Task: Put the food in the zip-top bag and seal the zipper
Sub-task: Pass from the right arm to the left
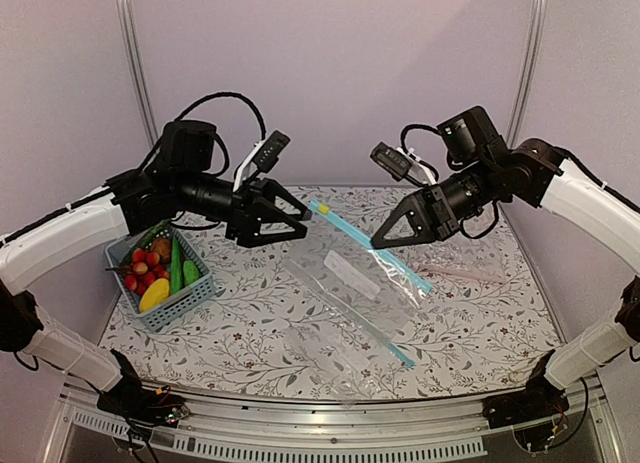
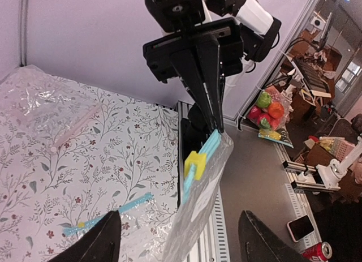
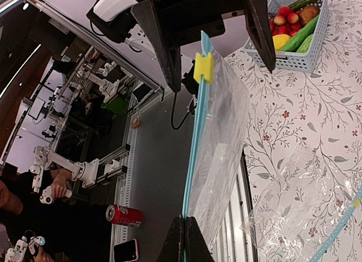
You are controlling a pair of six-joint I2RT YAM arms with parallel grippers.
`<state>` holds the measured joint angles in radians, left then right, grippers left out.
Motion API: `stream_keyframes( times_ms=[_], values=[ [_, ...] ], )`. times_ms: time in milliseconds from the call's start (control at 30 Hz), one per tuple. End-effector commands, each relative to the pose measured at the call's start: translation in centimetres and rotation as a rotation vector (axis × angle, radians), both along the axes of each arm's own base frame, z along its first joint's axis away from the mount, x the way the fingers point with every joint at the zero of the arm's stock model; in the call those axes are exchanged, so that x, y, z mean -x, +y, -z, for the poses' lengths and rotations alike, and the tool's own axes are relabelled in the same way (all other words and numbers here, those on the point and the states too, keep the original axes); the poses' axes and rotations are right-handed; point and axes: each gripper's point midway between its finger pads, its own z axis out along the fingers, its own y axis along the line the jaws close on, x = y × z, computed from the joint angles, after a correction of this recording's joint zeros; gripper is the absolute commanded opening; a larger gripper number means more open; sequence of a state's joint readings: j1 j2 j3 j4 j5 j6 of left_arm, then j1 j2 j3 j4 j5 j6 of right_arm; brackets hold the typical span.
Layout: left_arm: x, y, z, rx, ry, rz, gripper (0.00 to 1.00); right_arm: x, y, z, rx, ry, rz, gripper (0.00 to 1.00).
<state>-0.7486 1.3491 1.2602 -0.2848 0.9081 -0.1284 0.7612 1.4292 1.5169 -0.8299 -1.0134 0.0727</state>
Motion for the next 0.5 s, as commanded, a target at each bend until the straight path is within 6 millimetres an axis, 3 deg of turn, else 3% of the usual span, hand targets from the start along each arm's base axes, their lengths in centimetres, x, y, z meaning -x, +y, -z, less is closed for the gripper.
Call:
stream_keyframes(
  times_ms=[0,67,467],
  values=[
    [0.5,-0.8,0.6,-0.003,0.006,0.025,0.67,0.4,0.4,-0.5,-0.012,0.0,-0.034,0.0],
    [0.7,-1.0,0.7,-0.001,0.013,0.04,0.62,0.3,0.4,-0.4,-0.01,0.0,-0.036,0.0],
    [1.5,-0.9,0.6,0.021,0.023,0.08,0.05,-0.2,0.7,0.0,0.006,-0.006,-0.024,0.0]
  ],
)
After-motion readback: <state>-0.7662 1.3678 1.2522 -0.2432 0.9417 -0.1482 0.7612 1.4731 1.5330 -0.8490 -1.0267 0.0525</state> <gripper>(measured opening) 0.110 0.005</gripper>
